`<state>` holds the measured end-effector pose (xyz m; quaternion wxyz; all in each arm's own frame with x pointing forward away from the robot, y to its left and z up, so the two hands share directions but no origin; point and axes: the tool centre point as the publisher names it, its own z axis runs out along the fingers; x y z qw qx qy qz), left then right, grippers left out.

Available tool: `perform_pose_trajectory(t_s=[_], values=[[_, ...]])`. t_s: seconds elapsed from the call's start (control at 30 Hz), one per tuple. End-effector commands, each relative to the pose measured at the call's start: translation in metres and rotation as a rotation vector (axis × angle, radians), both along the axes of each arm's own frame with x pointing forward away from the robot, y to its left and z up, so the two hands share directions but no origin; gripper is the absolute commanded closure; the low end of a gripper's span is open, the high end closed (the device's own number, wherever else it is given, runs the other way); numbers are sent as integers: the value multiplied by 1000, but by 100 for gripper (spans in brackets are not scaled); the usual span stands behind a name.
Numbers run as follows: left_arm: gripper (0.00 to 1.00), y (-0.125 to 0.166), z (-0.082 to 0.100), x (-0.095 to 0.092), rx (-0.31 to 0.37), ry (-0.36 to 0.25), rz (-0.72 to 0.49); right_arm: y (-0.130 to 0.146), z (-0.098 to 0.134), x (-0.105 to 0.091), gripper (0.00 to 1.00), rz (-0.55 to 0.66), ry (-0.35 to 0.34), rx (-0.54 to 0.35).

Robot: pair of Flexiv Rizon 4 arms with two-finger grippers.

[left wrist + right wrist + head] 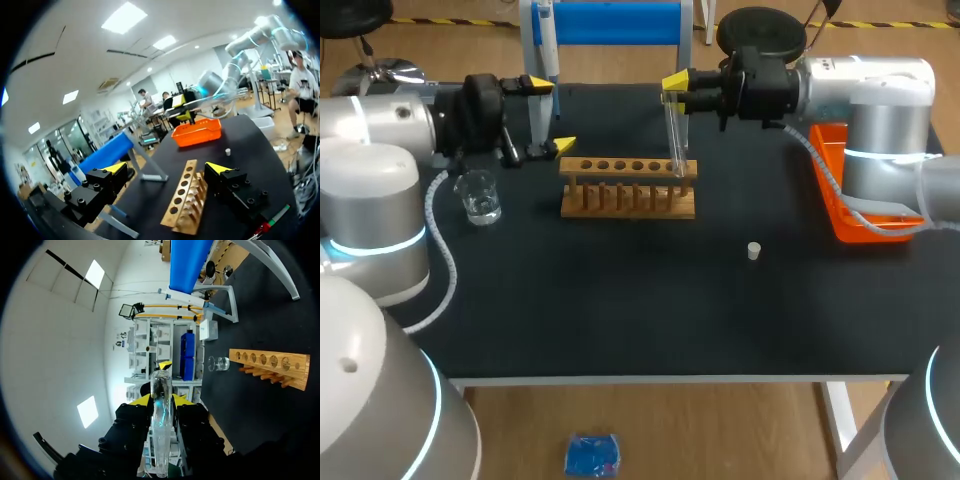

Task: Invert the test tube, pick up the pipette, mount the tip to pipette, aspirate from beaker and dispense into the tube, eject the tip, return the pipette, and cap with the stopper.

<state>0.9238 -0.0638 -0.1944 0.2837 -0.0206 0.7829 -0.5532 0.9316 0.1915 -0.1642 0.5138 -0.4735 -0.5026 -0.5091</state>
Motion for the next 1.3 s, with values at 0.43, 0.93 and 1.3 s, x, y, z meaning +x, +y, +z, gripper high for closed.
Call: perform_pose_trajectory(t_s=[0.43, 0.93, 1.3], values=[[0, 16, 14, -14, -137, -692, -159, -1, 0, 0, 100, 0, -1, -1], [0, -4, 49, -25, 355, -1229, -313, -1, 0, 0, 100, 0, -1, -1], [0, -34, 52, -37, 568, -1310, -494, -1, 0, 0, 100, 0, -1, -1]])
